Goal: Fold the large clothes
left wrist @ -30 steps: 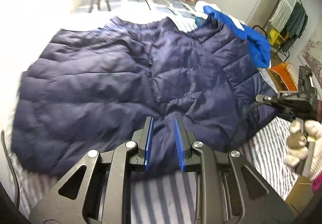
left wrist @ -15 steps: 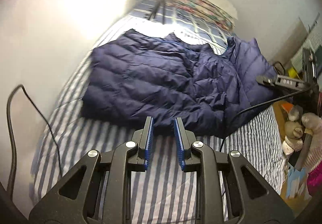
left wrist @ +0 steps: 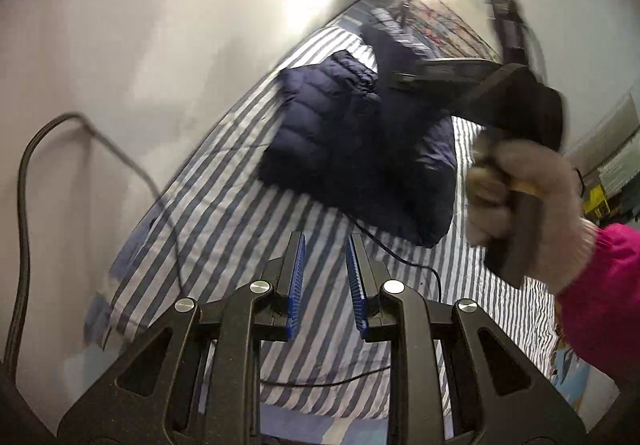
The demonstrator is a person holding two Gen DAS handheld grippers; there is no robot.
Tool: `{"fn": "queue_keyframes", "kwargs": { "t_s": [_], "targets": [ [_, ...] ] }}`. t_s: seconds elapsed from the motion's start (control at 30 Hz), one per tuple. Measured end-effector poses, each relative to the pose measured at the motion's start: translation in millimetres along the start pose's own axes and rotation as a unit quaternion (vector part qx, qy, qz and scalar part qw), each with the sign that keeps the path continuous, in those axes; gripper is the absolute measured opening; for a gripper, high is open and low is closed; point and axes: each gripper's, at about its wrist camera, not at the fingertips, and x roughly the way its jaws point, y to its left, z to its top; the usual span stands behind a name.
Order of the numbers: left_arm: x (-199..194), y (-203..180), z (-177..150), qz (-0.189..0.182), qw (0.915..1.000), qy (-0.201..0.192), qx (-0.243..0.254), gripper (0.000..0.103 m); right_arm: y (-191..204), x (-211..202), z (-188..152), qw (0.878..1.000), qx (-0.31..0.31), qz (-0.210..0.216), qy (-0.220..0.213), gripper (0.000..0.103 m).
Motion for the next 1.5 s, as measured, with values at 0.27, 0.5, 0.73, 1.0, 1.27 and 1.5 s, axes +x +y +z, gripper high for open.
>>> {"fn": "queue_keyframes", "kwargs": {
  "t_s": [0.27, 0.5, 0.73, 1.0, 1.27, 1.5],
  "targets": [
    [9, 21, -9, 0.009, 0.9999, 0.014, -0.001, 0.023, 19, 95, -21, 0.996, -0.041, 0.030, 0.074, 0.009],
    [7, 21, 3, 0.013, 0.9998, 0.012, -0.003, 0.023, 2, 84, -16, 0.988, -0.048, 0.102, 0.105, 0.043],
    [10, 0, 27, -0.006, 1.0000, -0.005, 0.005, 0.023, -80, -16, -14, 0.990, 0.008, 0.132, 0.050, 0.046],
    [72, -38, 86, -0.011, 0.9975, -0.060, 0.036, 0.023, -170, -33, 24, 0.999, 0.022, -0.006, -0.023, 0.044],
    [152, -36, 123, 0.053, 0.9957, -0.068, 0.034, 0.023, -199, 15, 106, 0.996, 0.000, -0.066, -0.065, 0.041],
    [198, -2, 106, 0.093, 0.9952, -0.026, 0.012, 0.023, -178, 91, 131, 0.992, -0.079, -0.092, -0.019, 0.041]
  ]
}}
